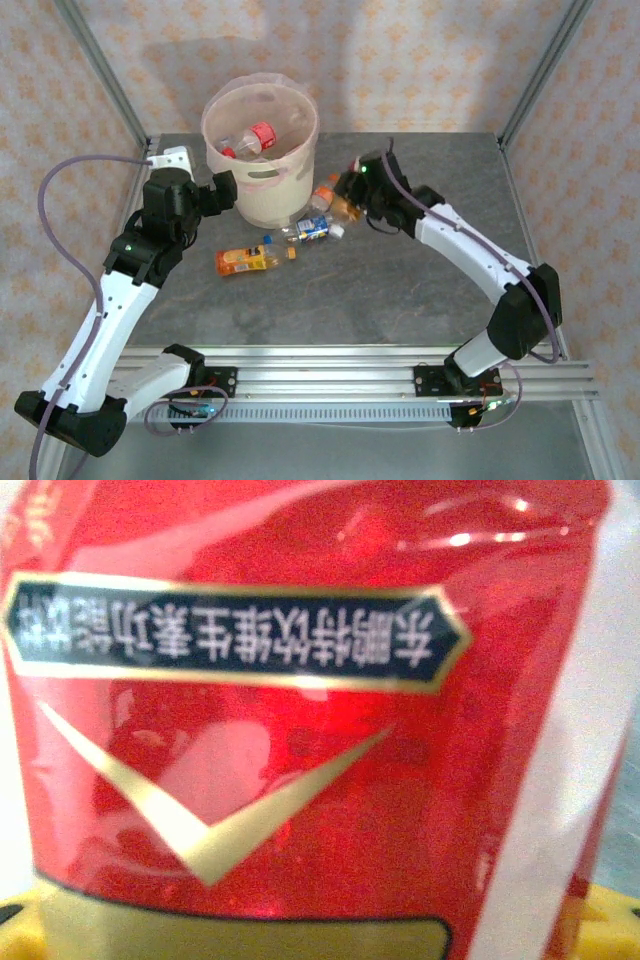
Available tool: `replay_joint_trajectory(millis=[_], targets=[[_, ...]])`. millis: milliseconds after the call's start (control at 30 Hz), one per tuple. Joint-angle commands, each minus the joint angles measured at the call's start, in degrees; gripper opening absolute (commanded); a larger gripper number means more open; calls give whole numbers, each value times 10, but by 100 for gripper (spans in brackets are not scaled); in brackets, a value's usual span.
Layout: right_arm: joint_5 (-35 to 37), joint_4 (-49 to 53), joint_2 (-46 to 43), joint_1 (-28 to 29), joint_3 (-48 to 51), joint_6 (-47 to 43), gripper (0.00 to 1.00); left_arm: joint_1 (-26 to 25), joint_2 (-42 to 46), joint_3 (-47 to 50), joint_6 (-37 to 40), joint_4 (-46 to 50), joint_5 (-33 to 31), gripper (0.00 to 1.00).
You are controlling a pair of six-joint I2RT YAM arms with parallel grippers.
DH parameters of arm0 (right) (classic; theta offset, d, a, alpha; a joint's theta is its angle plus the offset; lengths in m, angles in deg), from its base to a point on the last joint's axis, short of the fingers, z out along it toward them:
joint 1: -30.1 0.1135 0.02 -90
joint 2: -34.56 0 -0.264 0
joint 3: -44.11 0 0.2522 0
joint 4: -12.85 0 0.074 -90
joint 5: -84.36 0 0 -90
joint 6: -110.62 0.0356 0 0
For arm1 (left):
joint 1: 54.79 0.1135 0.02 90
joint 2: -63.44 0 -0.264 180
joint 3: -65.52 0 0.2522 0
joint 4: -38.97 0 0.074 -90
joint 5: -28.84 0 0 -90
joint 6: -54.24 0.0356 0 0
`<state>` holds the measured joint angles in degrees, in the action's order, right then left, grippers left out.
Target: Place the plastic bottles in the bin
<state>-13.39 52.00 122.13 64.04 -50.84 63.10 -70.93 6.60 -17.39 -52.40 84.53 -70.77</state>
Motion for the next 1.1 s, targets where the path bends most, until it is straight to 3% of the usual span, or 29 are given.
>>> replay_joint_trajectory(millis=[0, 333, 733, 867, 1067], targets=[[-10, -3, 23, 0, -90, -20, 59, -3, -1, -9, -8, -19, -25, 100], [-44, 0, 155, 2, -338, -5, 59, -3, -14, -19, -12, -31, -29, 100], [-19, 119, 383, 19, -700, 6, 61, -3, -29, -18, -14, -44, -23, 100], [19, 134, 418, 30, -736, 8, 64, -3, -31, -17, -15, -45, -20, 100], [80, 154, 429, 46, -736, -10, 75, -3, -33, -16, -16, -49, -15, 100]])
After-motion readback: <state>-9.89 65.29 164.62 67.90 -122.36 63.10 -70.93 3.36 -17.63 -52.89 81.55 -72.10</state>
